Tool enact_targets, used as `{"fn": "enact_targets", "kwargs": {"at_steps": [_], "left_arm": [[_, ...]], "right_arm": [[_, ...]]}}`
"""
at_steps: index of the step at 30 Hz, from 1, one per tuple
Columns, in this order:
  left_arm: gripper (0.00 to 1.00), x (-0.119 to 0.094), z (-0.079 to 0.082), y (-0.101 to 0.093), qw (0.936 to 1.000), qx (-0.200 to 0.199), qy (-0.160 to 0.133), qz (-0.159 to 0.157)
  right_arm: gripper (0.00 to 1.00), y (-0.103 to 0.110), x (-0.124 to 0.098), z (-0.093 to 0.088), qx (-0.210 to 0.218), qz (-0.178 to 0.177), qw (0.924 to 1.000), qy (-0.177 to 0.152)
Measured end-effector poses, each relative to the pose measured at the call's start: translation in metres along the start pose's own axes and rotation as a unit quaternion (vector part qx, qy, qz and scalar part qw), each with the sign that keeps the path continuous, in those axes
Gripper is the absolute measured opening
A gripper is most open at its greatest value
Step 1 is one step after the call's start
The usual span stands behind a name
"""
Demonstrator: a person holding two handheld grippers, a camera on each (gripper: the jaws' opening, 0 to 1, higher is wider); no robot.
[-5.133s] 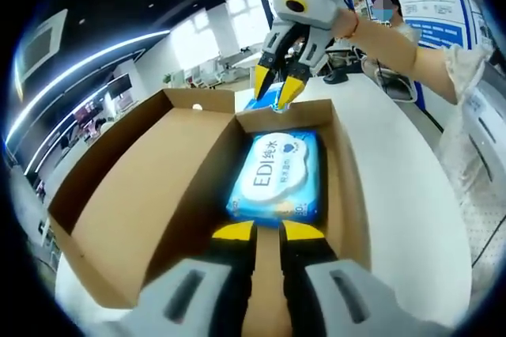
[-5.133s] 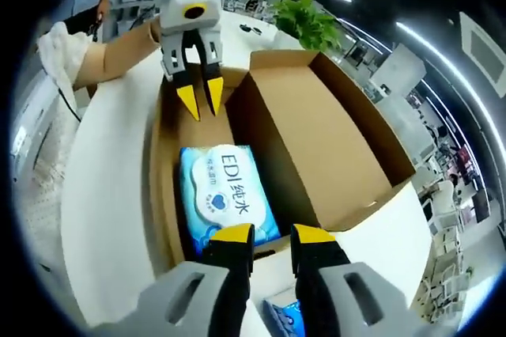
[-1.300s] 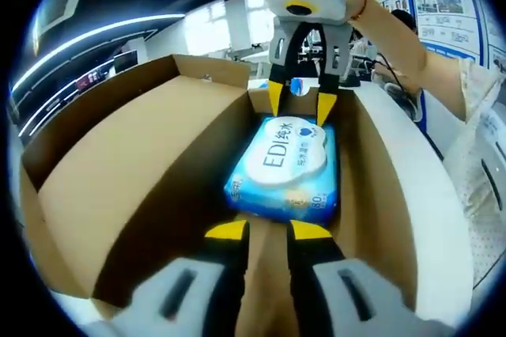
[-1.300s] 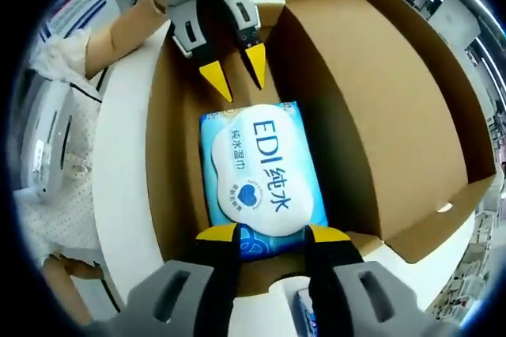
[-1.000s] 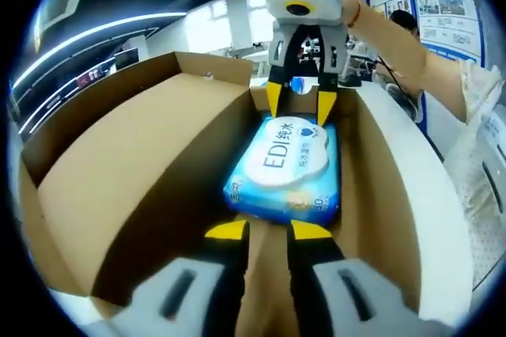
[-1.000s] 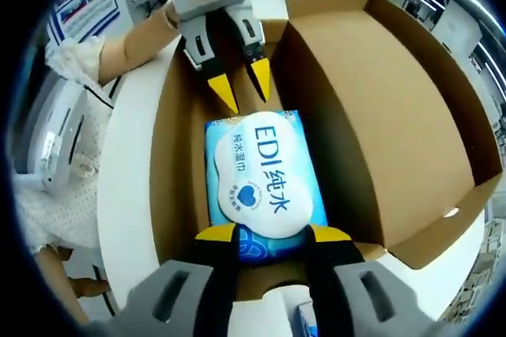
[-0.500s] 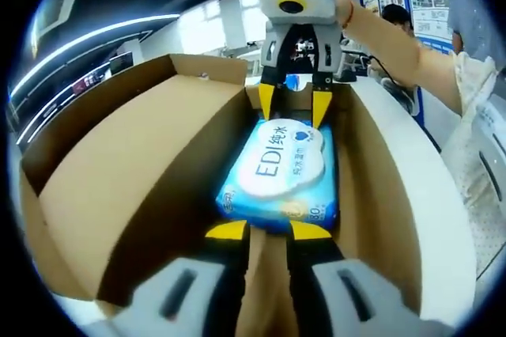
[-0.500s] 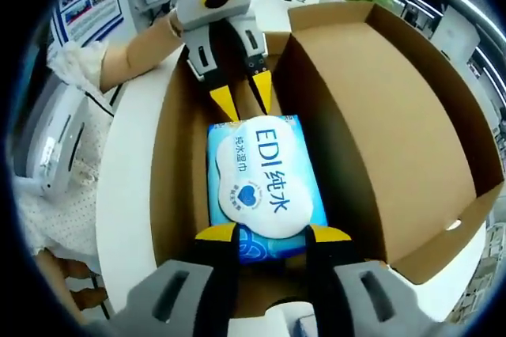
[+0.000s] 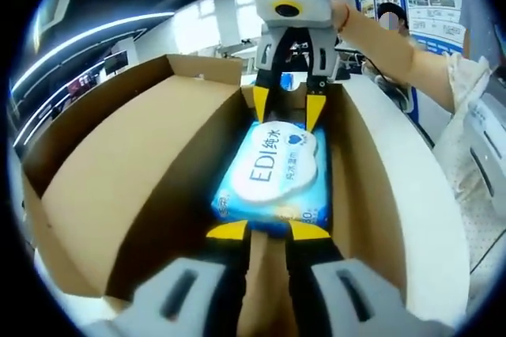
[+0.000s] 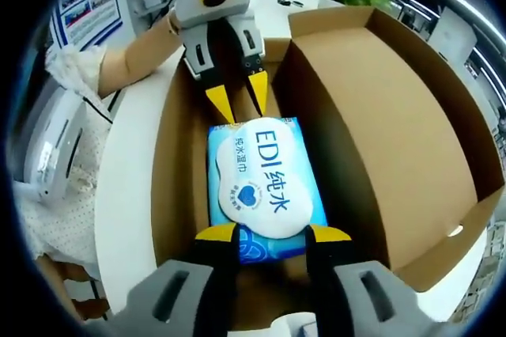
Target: Operate the shoe box by opening the lid, removing the specified soft item, and placing it in the target area until the item is outside and the box remains undamaged.
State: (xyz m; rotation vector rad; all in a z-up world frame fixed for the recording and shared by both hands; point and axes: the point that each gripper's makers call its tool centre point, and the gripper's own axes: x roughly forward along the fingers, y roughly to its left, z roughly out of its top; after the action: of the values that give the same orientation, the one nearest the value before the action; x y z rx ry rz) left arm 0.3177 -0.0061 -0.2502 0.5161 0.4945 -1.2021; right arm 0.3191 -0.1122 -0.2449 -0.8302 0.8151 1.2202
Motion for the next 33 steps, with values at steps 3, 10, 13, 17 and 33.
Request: {"fn": "enact_targets", "kwargs": {"at_steps": [3,10,13,17,33], "left_arm": [[0.17,-0.002,-0.002,-0.001,0.9999,0.014,0.010,0.002],[0.17,-0.005,-0.005,-0.002,0.9998,0.012,0.018,0.001],[0.18,-0.005,-0.006,-0.003,0.9996,0.018,0.023,0.003],[0.18,-0.004,-0.006,-0.003,0.9995,0.020,0.023,0.003],[0.17,0.001,-0.007,-0.002,0.9993,0.023,0.030,0.000]], "right_arm": [[0.34,0.002,0.002,0.004,-0.006,-0.002,1.0000,0.002],[0.34,0.001,0.003,0.007,-0.031,-0.003,0.9995,0.002],[0.52,0.000,-0.003,0.007,-0.048,-0.015,0.9988,0.001],[0.63,0.005,-0.008,0.017,-0.072,-0.007,0.9972,-0.014],[0.70,0.012,0.030,0.035,-0.153,0.027,0.9829,0.099]]}}
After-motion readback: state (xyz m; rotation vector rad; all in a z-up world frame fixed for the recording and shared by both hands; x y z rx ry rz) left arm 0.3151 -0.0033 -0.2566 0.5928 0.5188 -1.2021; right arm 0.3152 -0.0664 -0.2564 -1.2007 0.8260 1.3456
